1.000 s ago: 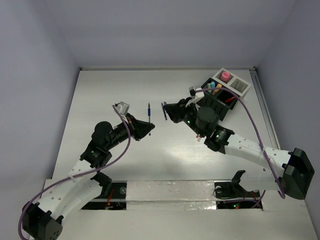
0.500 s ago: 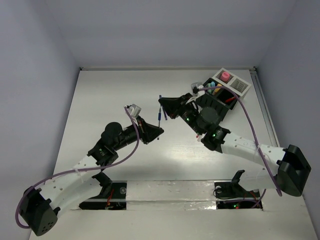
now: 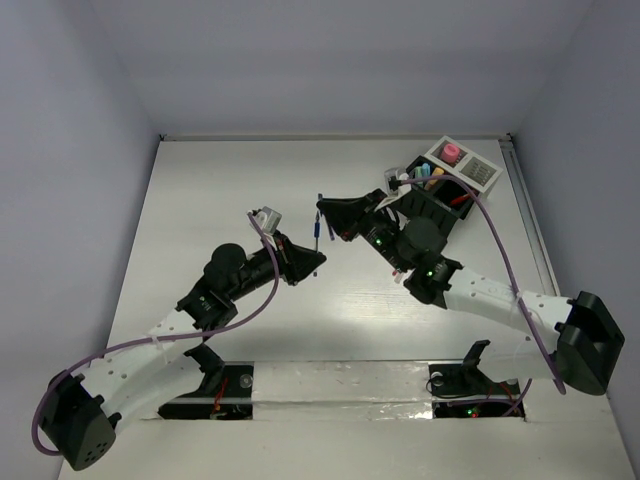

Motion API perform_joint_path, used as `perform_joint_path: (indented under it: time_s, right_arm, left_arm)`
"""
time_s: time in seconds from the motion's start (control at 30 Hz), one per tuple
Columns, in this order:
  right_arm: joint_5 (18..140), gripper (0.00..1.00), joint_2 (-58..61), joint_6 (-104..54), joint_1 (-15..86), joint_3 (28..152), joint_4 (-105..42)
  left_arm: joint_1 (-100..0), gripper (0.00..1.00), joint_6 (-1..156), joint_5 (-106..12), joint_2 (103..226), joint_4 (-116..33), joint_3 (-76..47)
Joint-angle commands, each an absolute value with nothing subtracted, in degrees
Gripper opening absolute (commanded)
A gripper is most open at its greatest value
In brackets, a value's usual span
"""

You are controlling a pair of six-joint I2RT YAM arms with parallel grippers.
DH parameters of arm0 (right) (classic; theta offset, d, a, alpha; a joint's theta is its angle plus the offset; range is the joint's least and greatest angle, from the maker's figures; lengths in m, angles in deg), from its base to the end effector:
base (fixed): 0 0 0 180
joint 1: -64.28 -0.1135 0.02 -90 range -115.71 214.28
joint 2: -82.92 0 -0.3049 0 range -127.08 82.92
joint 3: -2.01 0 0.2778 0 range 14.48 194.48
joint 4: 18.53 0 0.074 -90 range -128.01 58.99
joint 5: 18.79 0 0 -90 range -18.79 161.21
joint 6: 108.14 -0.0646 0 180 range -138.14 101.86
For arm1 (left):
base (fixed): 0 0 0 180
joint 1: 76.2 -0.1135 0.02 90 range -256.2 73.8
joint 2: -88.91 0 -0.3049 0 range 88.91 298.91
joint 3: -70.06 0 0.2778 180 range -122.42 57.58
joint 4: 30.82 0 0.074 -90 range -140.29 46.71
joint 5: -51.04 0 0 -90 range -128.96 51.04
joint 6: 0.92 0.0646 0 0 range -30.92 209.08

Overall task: Sort the stationery into containers
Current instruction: Close the pen cap on the pen.

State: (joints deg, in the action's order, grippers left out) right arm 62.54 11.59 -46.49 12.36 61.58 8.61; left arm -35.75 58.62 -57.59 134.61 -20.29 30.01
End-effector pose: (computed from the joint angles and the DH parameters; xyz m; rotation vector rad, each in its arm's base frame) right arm 0.2095 0.2516 0.3823 -0.1476 1.3798 1.0880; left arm 0.1527 -0.1573 0.3159 0.4225 1.5635 -1.2202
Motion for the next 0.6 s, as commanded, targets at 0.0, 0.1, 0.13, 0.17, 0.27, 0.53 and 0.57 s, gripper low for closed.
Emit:
perform_joint_path:
  time_s: [0.0, 0.1, 0.13, 0.17, 0.27, 0.53, 0.57]
  right_arm:
    - [62.9, 0.0, 12.3, -47.2, 12.1, 61.4, 12.4]
    - [63.4, 0.0, 12.0, -47.3, 12.1, 61.7, 11.8]
    - [63.6, 0.0, 11.6, -47.4, 12.1, 61.8, 12.1]
    - [63.7, 0.0, 11.4, -47.6, 12.1, 61.9, 12.1]
    - [64.2, 0.0, 11.0, -47.6, 12.1, 62.0, 12.0]
    - [64.6, 0.0, 10.1, -47.7, 12.1, 63.1, 11.5]
    - [64.5, 0.0, 10.1, -47.6, 12.1, 63.1, 11.6]
  left_arm:
    - [-35.4, 0.0, 59.8, -56.7, 133.5, -18.1, 28.2]
    - [-35.4, 0.0, 59.9, -57.0, 133.5, -18.3, 28.0]
    - [-35.4, 0.0, 59.9, -57.1, 133.6, -18.2, 28.0]
    - [-35.4, 0.0, 59.8, -57.1, 133.7, -18.2, 28.0]
    - [-35.4, 0.0, 60.0, -57.0, 133.4, -18.2, 28.1]
    - [-35.4, 0.0, 60.1, -57.9, 133.8, -17.8, 27.8]
    - [-35.4, 0.0, 60.1, -57.9, 133.8, -17.9, 27.9]
